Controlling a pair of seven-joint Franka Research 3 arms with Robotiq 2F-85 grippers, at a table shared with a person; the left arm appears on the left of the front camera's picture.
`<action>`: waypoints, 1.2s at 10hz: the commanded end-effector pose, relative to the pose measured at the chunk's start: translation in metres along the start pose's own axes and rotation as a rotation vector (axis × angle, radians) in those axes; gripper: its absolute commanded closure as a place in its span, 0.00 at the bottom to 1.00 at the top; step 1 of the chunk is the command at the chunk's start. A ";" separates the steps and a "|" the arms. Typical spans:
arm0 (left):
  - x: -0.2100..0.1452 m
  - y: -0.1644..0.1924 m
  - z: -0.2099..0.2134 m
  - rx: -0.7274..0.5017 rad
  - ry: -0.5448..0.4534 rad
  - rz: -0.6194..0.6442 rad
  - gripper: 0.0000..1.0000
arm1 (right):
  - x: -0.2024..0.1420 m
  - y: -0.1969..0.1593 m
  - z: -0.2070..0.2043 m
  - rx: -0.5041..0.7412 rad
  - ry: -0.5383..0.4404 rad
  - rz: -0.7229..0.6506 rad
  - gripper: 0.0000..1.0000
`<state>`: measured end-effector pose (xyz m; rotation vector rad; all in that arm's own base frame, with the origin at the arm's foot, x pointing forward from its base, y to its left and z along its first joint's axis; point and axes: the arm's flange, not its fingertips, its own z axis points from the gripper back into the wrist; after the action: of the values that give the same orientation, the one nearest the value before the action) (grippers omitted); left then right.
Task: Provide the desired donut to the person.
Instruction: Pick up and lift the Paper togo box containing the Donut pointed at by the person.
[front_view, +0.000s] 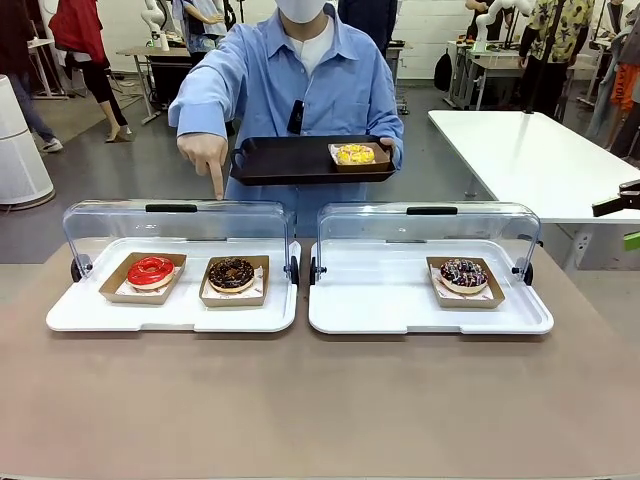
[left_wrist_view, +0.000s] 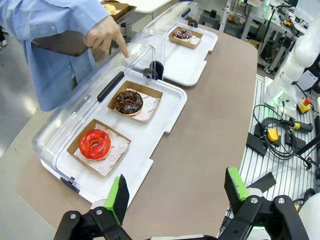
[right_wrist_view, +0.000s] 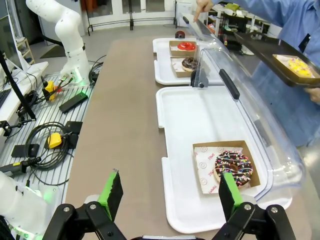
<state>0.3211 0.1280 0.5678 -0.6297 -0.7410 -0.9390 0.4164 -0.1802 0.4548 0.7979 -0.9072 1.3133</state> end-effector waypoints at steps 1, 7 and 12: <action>0.000 -0.001 0.000 0.000 0.000 -0.002 0.00 | 0.000 0.001 0.000 0.004 -0.007 0.003 0.00; 0.000 -0.001 0.000 0.000 0.000 -0.002 0.00 | 0.000 0.001 0.000 0.004 -0.007 0.003 0.00; 0.073 -0.030 -0.074 0.139 0.445 -0.185 0.00 | 0.000 0.001 0.000 0.004 -0.007 0.003 0.00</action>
<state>0.3381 0.0502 0.5857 -0.3559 -0.5483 -1.1123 0.4168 -0.1798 0.4553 0.7974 -0.9068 1.3150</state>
